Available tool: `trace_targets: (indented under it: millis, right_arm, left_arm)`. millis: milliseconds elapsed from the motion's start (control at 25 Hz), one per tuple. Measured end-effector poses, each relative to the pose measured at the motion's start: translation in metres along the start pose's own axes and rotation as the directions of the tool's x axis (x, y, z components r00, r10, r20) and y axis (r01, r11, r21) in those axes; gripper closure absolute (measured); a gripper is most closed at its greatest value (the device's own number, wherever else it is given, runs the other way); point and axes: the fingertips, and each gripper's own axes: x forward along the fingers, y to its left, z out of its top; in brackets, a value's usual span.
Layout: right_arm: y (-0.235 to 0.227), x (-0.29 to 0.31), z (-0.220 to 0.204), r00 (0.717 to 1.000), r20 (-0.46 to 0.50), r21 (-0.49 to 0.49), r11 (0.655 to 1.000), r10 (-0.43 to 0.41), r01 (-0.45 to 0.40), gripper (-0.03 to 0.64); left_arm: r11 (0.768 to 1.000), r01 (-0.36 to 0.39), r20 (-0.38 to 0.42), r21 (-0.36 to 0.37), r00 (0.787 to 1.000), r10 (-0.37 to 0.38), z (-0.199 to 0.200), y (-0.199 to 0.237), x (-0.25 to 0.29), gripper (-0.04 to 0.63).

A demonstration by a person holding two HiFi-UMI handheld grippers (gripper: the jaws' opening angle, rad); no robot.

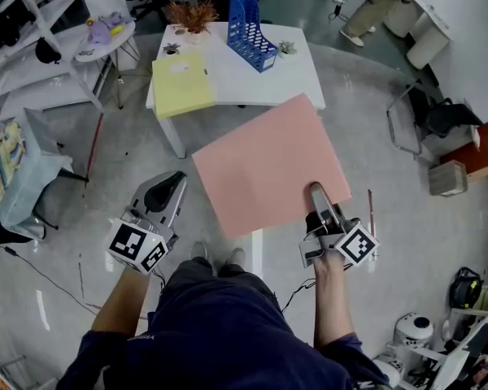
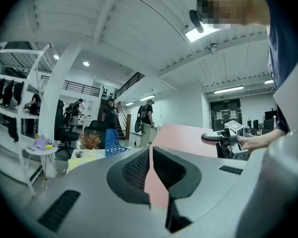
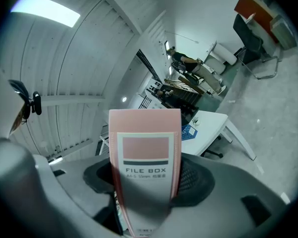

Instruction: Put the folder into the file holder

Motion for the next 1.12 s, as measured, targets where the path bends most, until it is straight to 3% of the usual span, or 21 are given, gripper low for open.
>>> trace_targets:
  millis: [1120]
  right_arm:
    - [-0.041,-0.009,0.028,0.999,-0.037,0.01,1.0,0.022,-0.022,0.336]
  left_arm:
    - [0.999,-0.043,-0.004,0.0,0.999,0.043,-0.003,-0.032,0.04,0.552]
